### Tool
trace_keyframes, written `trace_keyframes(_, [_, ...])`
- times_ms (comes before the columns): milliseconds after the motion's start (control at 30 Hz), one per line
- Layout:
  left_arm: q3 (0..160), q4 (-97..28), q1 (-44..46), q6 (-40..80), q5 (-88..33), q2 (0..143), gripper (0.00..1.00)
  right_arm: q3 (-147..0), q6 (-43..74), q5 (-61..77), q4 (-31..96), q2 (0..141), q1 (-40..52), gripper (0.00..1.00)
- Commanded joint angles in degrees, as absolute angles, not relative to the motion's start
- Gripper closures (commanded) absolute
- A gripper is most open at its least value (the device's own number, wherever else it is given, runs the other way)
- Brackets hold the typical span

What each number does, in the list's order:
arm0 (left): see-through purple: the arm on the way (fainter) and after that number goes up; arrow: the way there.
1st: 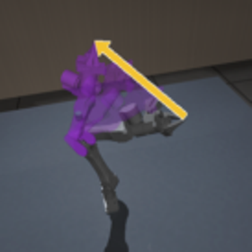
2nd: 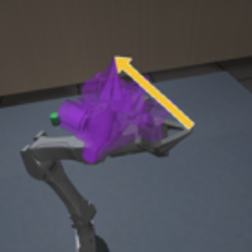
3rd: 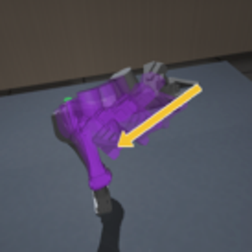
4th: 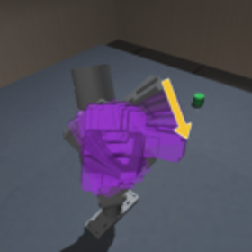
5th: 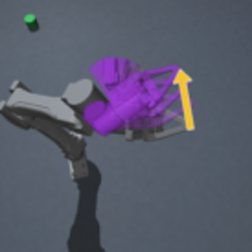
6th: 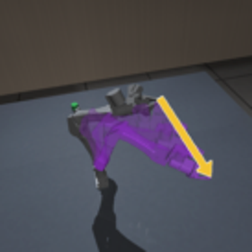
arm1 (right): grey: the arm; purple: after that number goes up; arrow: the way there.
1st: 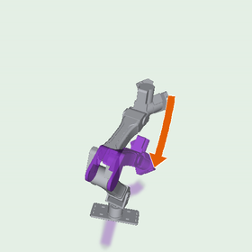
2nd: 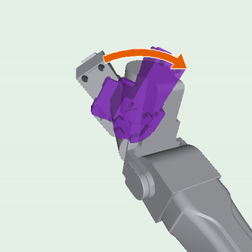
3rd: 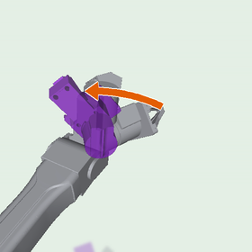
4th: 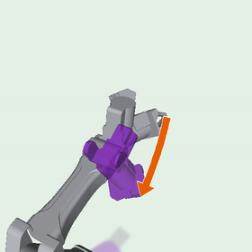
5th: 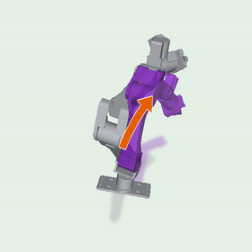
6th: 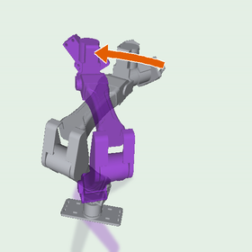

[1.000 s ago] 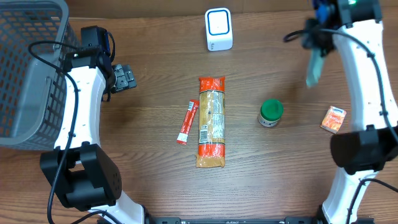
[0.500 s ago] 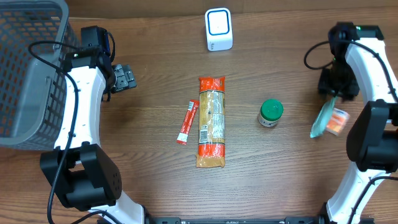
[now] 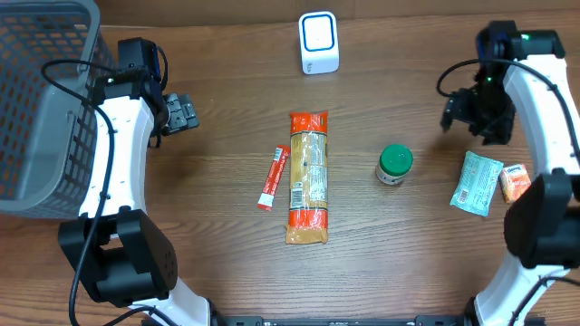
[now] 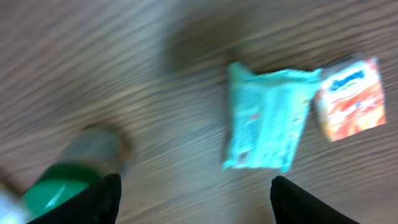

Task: Scan the item barcode
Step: 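Move the right gripper left over the green-capped Knorr jar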

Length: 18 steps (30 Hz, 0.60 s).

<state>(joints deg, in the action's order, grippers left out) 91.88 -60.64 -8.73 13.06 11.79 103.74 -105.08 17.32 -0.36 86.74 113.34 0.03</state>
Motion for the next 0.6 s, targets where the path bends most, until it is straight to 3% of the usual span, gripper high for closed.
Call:
trace_keyframes(0, [92.88,-60.64,-8.82,12.43,11.51,103.28,0.00,-107.00,18.26,3.92,87.22,109.97,3.84,0.21])
trace_keyframes(567, [92.88,-60.64,-8.82,12.43,11.51,103.28,0.00,-98.52,22.57,6.57,81.60,110.06,13.04,0.20])
